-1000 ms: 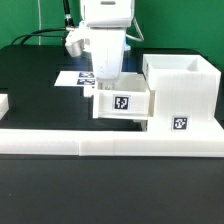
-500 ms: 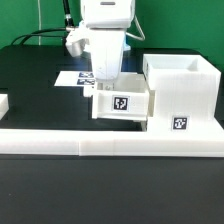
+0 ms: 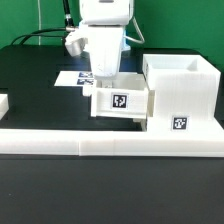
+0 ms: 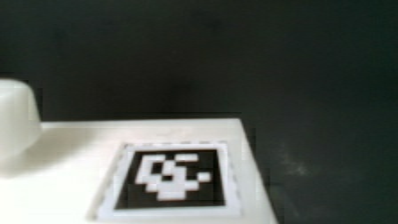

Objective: Assemble drawer

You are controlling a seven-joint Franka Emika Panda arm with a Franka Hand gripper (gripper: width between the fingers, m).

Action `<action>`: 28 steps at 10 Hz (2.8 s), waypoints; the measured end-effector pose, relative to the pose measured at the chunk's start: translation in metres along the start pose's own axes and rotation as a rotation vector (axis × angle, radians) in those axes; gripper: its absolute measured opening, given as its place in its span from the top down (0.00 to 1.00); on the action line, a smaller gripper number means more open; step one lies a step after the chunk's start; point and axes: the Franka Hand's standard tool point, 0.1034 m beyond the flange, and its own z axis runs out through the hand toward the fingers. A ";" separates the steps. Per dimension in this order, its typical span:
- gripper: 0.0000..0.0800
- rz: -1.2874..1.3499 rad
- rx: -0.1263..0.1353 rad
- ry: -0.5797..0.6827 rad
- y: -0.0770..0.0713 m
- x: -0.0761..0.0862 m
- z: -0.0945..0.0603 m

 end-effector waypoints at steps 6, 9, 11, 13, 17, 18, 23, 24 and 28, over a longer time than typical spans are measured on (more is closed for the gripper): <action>0.95 0.027 -0.003 -0.006 0.001 0.001 -0.001; 0.95 0.028 0.000 -0.006 0.000 0.000 0.001; 0.95 0.024 0.006 -0.010 0.000 0.001 0.000; 0.95 0.025 0.027 -0.016 0.001 0.001 -0.004; 0.95 0.014 0.027 -0.011 0.000 0.008 -0.005; 0.95 0.016 0.028 -0.011 -0.001 0.008 -0.004; 0.95 -0.009 0.038 -0.012 -0.003 0.008 0.000; 0.95 -0.005 0.035 -0.010 -0.003 0.008 0.001; 0.95 0.021 0.019 -0.002 -0.003 0.001 0.001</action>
Offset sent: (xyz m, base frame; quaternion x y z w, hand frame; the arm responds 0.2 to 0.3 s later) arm 0.0024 0.0084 0.0100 0.0174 -0.0184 -0.0016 0.9997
